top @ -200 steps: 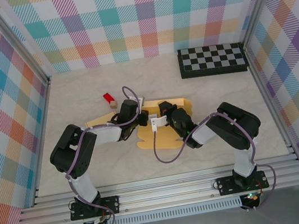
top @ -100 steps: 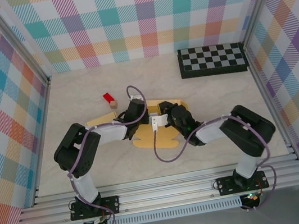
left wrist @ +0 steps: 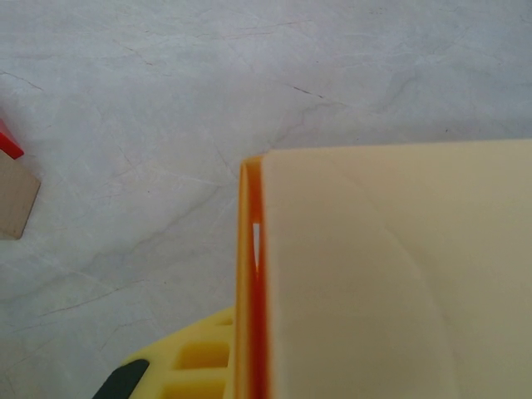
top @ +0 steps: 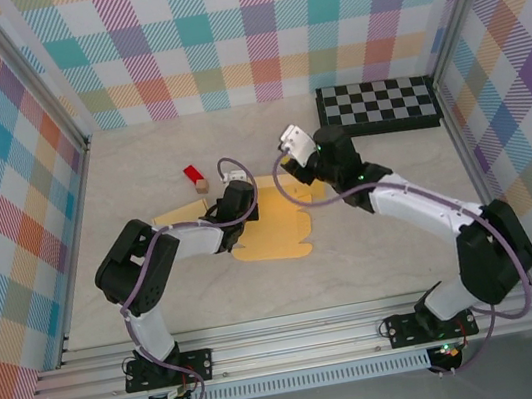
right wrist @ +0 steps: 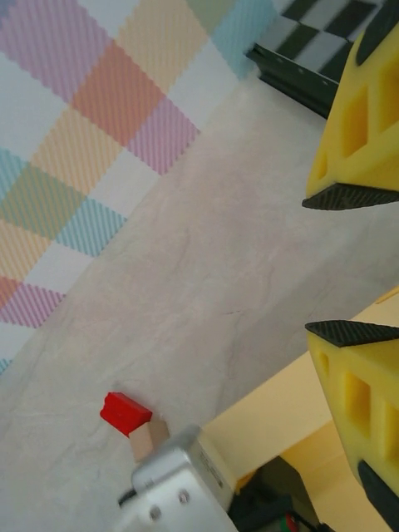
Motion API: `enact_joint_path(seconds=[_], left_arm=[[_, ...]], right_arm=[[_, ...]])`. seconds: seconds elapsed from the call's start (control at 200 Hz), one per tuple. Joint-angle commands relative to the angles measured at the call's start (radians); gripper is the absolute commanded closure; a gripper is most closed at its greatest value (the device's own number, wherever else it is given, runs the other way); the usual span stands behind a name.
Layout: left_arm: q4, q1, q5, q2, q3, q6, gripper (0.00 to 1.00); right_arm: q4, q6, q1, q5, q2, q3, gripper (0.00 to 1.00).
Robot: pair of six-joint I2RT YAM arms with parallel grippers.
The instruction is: Fold the paper box
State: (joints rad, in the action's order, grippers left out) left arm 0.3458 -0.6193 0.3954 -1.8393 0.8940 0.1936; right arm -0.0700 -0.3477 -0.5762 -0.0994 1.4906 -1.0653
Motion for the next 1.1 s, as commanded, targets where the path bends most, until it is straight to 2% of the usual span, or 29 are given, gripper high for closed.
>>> enact_joint_path(seconds=[0.0,0.19,0.315,0.37,0.52,0.65,0.855,1.095], left_arm=[[-0.046,-0.005,-0.01,-0.023,-0.023,-0.007,1.0],[-0.051,-0.005,-0.049,-0.021,-0.021,-0.013,1.0],[-0.064,-0.004,-0.075,-0.01,-0.016,-0.021,0.96],[-0.073,-0.005,-0.09,0.002,-0.018,-0.028,0.92],[-0.109,-0.003,-0.143,0.06,-0.026,-0.071,0.72],[-0.117,0.004,-0.15,0.129,-0.073,-0.091,0.66],[-0.087,0.022,-0.151,0.216,-0.157,-0.067,0.67],[-0.077,0.027,-0.155,0.144,-0.083,-0.067,0.72]], right_arm=[[0.169,0.226,0.018,0.071,0.094,-0.049,0.58],[0.228,0.292,0.021,0.062,0.228,-0.129,0.58],[0.24,0.306,0.021,0.061,0.263,-0.128,0.58],[0.243,0.306,0.021,0.048,0.27,-0.124,0.58],[0.238,0.3,0.021,0.023,0.264,-0.101,0.58],[0.248,0.294,0.021,0.018,0.259,-0.107,0.58],[0.264,0.303,0.02,0.032,0.236,-0.117,0.58],[0.339,0.332,0.022,0.068,0.224,-0.185,0.57]])
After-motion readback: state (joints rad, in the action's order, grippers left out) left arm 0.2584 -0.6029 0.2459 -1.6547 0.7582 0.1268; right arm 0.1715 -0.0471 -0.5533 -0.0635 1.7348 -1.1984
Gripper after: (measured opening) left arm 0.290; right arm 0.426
